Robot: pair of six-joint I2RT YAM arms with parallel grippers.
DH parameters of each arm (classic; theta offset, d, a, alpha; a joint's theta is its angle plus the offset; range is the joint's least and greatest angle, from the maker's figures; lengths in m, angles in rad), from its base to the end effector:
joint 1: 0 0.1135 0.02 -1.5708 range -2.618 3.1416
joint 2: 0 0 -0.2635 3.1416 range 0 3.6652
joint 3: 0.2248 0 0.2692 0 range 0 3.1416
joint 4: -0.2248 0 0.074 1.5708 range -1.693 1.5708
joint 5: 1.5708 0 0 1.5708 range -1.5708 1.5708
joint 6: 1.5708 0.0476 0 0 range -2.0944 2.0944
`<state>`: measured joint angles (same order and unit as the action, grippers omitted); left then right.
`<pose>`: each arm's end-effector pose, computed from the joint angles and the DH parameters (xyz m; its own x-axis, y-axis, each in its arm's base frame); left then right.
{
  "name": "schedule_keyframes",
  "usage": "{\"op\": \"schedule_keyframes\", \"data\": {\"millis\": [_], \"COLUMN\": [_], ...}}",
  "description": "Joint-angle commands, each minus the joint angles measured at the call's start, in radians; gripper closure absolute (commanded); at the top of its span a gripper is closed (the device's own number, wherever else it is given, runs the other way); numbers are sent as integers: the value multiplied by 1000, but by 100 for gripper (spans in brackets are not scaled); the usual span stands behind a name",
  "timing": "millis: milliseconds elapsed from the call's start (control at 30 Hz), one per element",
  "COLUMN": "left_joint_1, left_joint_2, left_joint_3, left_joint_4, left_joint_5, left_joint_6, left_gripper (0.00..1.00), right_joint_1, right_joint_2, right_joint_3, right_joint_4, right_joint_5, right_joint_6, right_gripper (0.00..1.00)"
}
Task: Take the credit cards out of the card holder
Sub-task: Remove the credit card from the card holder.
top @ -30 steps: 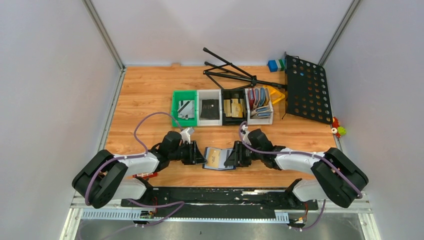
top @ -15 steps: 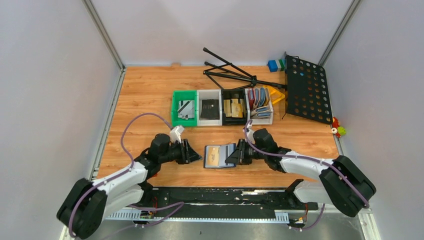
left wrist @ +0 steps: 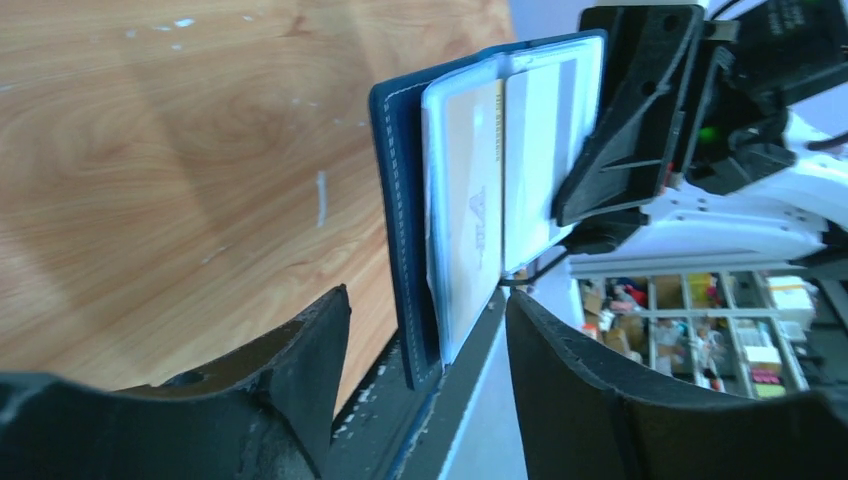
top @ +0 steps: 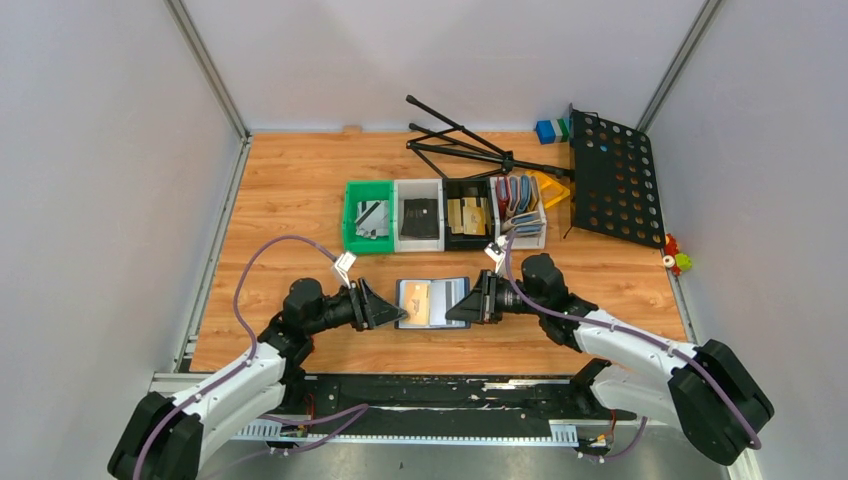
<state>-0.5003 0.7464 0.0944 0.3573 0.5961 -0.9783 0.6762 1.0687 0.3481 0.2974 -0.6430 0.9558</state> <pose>0.1452 -0.1098 0.1479 -0.8626 -0.3108 -0.3991 0.2735 0.3772 -0.8848 0.1632 0.1676 0.1704 -0.9422 0.0821 -0.3249 -0.2734 0.3727 0.8868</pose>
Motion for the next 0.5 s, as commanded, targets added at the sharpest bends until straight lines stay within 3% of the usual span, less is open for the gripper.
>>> {"op": "schedule_keyframes", "data": {"millis": [0,333,367,400,467], "left_joint_1": [6,6,6,6,6], "left_joint_2": [30,61,62,61,58], "left_joint_3": [-19,-15,-14,-11,-11], "left_joint_4": [286,367,360,347,327], "left_joint_5": [100,110,109,110,111], "left_joint_6": [-139,-168,-164,-159,-150], "left_gripper": [41,80,91,98,100], "right_joint_1": [-3,-4,-4,-4,-4], "right_joint_2": [-31,-27,-28,-31,-43], "right_joint_3": [9,8,8,14,44], "right_joint_4": [96,96,85,60,-71], "right_joint_5": [-62,-83,-80,-74,-15], "right_joint_6": [40,46,41,29,-18], "right_gripper": [100,100,100,99,92]}}
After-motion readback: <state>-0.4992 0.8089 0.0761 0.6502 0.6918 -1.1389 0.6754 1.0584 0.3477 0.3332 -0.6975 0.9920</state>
